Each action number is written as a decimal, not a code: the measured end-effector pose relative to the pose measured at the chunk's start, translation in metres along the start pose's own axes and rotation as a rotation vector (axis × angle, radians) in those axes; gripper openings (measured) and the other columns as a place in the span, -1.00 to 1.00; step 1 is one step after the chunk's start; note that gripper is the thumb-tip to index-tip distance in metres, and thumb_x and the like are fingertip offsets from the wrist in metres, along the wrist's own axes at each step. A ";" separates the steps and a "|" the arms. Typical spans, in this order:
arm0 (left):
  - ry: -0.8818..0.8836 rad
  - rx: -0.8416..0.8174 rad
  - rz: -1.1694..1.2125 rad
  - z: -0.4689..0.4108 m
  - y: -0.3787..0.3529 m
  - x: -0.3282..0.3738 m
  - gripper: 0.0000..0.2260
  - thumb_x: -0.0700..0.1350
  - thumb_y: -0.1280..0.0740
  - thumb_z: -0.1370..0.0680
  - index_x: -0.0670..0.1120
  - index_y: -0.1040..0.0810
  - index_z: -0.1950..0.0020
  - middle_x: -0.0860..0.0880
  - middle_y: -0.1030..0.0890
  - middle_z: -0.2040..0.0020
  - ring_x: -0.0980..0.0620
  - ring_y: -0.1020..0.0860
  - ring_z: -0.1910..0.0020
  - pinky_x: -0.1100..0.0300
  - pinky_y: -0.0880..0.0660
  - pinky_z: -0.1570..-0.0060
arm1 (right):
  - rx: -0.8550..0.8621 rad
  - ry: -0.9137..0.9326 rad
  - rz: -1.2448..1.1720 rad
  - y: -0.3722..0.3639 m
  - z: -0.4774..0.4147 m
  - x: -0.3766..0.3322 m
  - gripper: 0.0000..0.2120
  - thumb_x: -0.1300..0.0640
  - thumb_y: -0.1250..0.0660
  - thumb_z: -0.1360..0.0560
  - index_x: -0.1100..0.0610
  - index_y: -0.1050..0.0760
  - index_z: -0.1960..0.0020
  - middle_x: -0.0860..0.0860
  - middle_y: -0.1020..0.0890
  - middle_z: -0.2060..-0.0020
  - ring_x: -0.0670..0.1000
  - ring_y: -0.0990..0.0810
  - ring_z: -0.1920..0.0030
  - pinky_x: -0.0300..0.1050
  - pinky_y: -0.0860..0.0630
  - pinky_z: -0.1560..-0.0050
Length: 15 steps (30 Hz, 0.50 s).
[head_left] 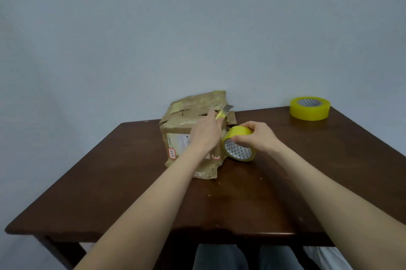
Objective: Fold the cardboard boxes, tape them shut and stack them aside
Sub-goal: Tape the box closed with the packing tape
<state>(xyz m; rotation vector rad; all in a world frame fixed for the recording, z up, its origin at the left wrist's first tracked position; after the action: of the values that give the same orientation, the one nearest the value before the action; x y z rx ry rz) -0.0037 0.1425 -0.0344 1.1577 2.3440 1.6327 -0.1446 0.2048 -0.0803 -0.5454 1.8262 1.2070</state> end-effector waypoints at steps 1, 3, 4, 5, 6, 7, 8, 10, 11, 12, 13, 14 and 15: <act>-0.009 0.000 -0.021 0.000 -0.006 -0.003 -0.70 0.02 -0.07 -0.66 -0.15 -0.40 -0.23 -0.16 -0.60 -0.02 -0.15 -0.54 0.06 0.06 -0.39 0.17 | -0.014 -0.004 0.014 0.003 -0.001 0.004 -0.51 -0.01 -0.54 -0.31 0.07 -0.53 -0.18 0.01 -0.62 0.02 -0.05 -0.59 0.08 -0.21 -0.47 0.12; -0.042 0.029 -0.065 0.001 -0.012 -0.010 -0.70 0.02 -0.07 -0.66 -0.15 -0.40 -0.23 -0.18 -0.61 0.00 -0.19 -0.54 0.05 0.04 -0.36 0.19 | -0.037 0.021 0.067 0.005 -0.002 0.006 -0.53 -0.02 -0.53 -0.32 0.06 -0.54 -0.18 0.01 -0.61 0.01 -0.02 -0.57 0.02 -0.19 -0.44 0.08; -0.061 0.047 -0.082 0.002 -0.013 -0.012 -0.70 0.01 -0.08 -0.66 -0.14 -0.40 -0.26 -0.18 -0.61 0.01 -0.21 -0.55 0.05 0.04 -0.35 0.21 | -0.036 0.046 0.113 0.007 -0.002 0.006 -0.54 -0.03 -0.53 -0.33 0.06 -0.54 -0.18 0.00 -0.60 0.01 -0.03 -0.55 0.01 -0.20 -0.41 0.08; -0.075 0.067 -0.096 0.003 -0.014 -0.013 -0.69 0.01 -0.08 -0.66 -0.14 -0.39 -0.28 -0.18 -0.62 0.02 -0.22 -0.55 0.05 0.05 -0.33 0.22 | -0.030 0.070 0.163 0.009 -0.003 0.004 -0.53 -0.04 -0.52 -0.34 0.07 -0.54 -0.20 -0.01 -0.59 0.02 -0.04 -0.52 0.01 -0.21 -0.38 0.07; -0.086 0.084 -0.102 0.004 -0.014 -0.014 -0.69 0.00 -0.08 -0.66 -0.13 -0.39 -0.30 -0.17 -0.62 0.02 -0.21 -0.55 0.06 0.05 -0.32 0.24 | -0.018 0.092 0.209 0.012 -0.003 0.003 -0.52 -0.05 -0.51 -0.35 0.07 -0.54 -0.21 -0.02 -0.58 0.02 -0.05 -0.50 0.01 -0.21 -0.36 0.06; -0.096 0.102 -0.101 0.005 -0.014 -0.015 -0.69 0.01 -0.08 -0.65 -0.12 -0.39 -0.30 -0.16 -0.62 0.05 -0.20 -0.55 0.09 0.06 -0.33 0.25 | -0.004 0.109 0.246 0.017 -0.003 0.002 -0.51 -0.06 -0.50 -0.35 0.07 -0.54 -0.22 -0.01 -0.58 0.00 -0.05 -0.49 0.00 -0.22 -0.36 0.05; -0.108 0.116 -0.096 0.006 -0.014 -0.015 -0.70 0.01 -0.08 -0.65 -0.12 -0.39 -0.29 -0.15 -0.62 0.07 -0.18 -0.55 0.12 0.05 -0.35 0.26 | 0.014 0.119 0.265 0.024 -0.003 0.002 -0.51 -0.07 -0.50 -0.35 0.07 -0.54 -0.22 -0.01 -0.59 -0.01 -0.05 -0.49 0.00 -0.21 -0.37 0.04; -0.127 0.131 -0.084 0.007 -0.015 -0.015 -0.72 0.01 -0.08 -0.65 -0.12 -0.39 -0.25 -0.13 -0.61 0.12 -0.15 -0.53 0.17 0.04 -0.41 0.28 | 0.046 0.108 0.248 0.038 -0.004 0.006 -0.51 -0.06 -0.51 -0.34 0.06 -0.54 -0.22 0.00 -0.59 -0.03 -0.02 -0.51 -0.04 -0.15 -0.43 0.00; -0.134 0.135 -0.078 0.008 -0.016 -0.016 -0.72 0.01 -0.09 -0.65 -0.13 -0.39 -0.23 -0.12 -0.61 0.14 -0.14 -0.53 0.19 0.03 -0.43 0.28 | 0.050 0.109 0.242 0.042 -0.003 0.007 -0.51 -0.06 -0.51 -0.34 0.06 -0.55 -0.22 0.00 -0.60 -0.04 0.00 -0.52 -0.06 -0.13 -0.45 -0.03; -0.141 0.137 -0.076 0.008 -0.017 -0.015 -0.73 0.01 -0.10 -0.65 -0.13 -0.40 -0.22 -0.11 -0.60 0.15 -0.13 -0.52 0.21 0.03 -0.43 0.28 | 0.052 0.118 0.245 0.044 -0.002 0.008 -0.51 -0.05 -0.51 -0.34 0.06 -0.55 -0.22 0.01 -0.61 -0.05 0.00 -0.53 -0.07 -0.13 -0.46 -0.04; -0.149 0.141 -0.070 0.009 -0.016 -0.015 -0.73 0.00 -0.11 -0.65 -0.13 -0.41 -0.22 -0.11 -0.60 0.16 -0.12 -0.52 0.22 0.03 -0.43 0.28 | 0.055 0.127 0.249 0.043 -0.001 0.009 -0.52 -0.05 -0.51 -0.34 0.06 -0.55 -0.22 0.01 -0.61 -0.05 0.00 -0.53 -0.07 -0.14 -0.45 -0.04; -0.154 0.142 -0.062 0.008 -0.014 -0.014 -0.73 0.00 -0.12 -0.65 -0.13 -0.42 -0.22 -0.10 -0.59 0.17 -0.10 -0.50 0.24 0.05 -0.41 0.28 | 0.062 0.133 0.245 0.040 0.000 0.009 -0.51 -0.04 -0.51 -0.35 0.06 -0.54 -0.23 0.00 -0.61 -0.05 -0.01 -0.52 -0.07 -0.15 -0.43 -0.04; -0.152 0.140 -0.049 0.008 -0.013 -0.013 -0.73 -0.01 -0.14 -0.64 -0.14 -0.44 -0.24 -0.09 -0.59 0.18 -0.07 -0.49 0.25 0.07 -0.39 0.28 | 0.067 0.131 0.235 0.037 0.003 0.010 -0.50 -0.03 -0.51 -0.35 0.07 -0.54 -0.24 -0.01 -0.59 -0.04 -0.02 -0.51 -0.07 -0.17 -0.42 -0.03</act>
<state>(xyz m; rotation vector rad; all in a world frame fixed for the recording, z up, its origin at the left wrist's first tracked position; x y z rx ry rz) 0.0023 0.1388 -0.0531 1.1915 2.4011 1.3337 -0.1756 0.2242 -0.0696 -0.3875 2.0793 1.2836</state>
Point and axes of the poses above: each hand's wrist, its own z-axis away from the middle knuckle, its own y-axis out of the back of the hand, x = y × z, the point moved 6 cm from there along -z, towards the middle knuckle
